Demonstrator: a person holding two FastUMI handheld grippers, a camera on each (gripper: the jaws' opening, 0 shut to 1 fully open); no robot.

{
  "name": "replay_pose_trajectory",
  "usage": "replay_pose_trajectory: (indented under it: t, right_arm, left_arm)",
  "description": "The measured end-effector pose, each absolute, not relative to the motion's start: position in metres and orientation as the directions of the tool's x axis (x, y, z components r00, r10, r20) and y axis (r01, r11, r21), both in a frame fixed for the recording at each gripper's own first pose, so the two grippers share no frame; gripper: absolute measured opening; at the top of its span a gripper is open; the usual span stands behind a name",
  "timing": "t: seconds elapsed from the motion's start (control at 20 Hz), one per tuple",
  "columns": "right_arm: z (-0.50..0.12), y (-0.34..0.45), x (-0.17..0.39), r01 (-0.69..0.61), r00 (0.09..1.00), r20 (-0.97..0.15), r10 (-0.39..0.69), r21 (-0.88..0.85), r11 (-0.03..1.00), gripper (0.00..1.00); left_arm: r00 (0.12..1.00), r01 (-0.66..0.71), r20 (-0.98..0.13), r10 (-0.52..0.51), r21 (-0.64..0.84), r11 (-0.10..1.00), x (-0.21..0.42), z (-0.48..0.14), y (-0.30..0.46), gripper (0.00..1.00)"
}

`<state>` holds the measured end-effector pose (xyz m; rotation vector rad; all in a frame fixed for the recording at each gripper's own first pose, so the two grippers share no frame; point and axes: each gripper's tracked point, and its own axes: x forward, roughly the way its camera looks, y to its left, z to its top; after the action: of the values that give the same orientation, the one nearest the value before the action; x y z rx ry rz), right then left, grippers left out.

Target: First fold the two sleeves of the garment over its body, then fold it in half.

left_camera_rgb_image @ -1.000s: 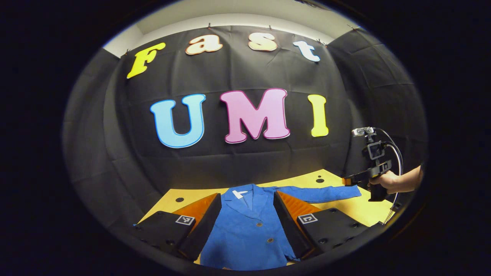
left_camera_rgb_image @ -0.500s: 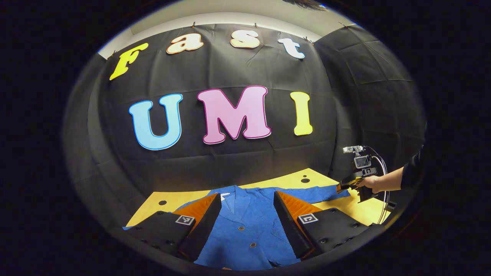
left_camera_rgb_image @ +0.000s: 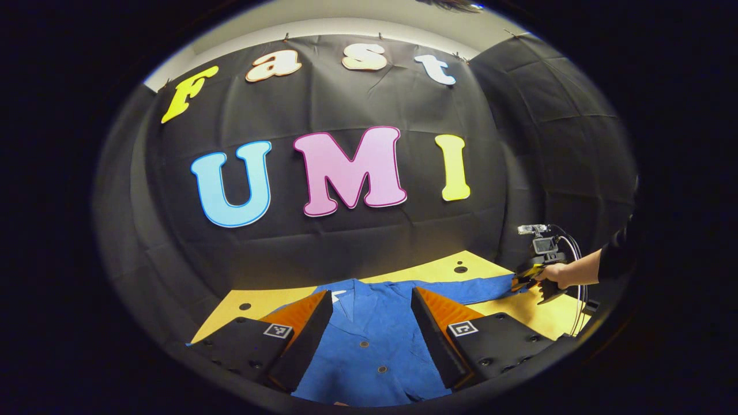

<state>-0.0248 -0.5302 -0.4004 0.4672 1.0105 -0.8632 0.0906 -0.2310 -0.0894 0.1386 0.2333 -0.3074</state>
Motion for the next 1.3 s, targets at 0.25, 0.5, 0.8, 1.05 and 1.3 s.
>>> replay_pose_trajectory:
  t: [0.25, 0.5, 0.8, 1.05, 1.3]
  right_arm:
    - [-0.397, -0.528, -0.018, 0.828, 0.267, -0.883, -0.386, 0.005, 0.560, 0.18]
    - [-0.394, -0.527, -0.015, 0.783, 0.328, -0.877, -0.352, 0.044, 0.620, 0.01]
    - [-0.346, -0.492, 0.034, 0.715, 0.472, -0.806, -0.357, 0.113, 0.690, 0.01]
    - [-0.283, -0.419, 0.112, 0.545, 0.609, -0.750, -0.259, 0.159, 0.823, 0.01]
    - [-0.243, -0.298, 0.186, 0.364, 0.703, -0.706, -0.081, 0.260, 0.894, 0.00]
  left_arm:
    - [0.925, 0.312, -0.257, -0.281, 0.088, 0.946, 0.090, -0.094, -0.228, 0.80]
    - [0.929, 0.283, -0.268, -0.255, 0.072, 0.956, 0.094, -0.099, -0.216, 0.80]
    - [0.935, 0.263, -0.261, -0.238, 0.065, 0.962, 0.092, -0.098, -0.205, 0.80]
    - [0.948, 0.193, -0.265, -0.177, 0.035, 0.980, 0.086, -0.103, -0.177, 0.80]
    - [0.961, 0.087, -0.264, -0.077, 0.025, 0.996, 0.073, -0.106, -0.132, 0.80]
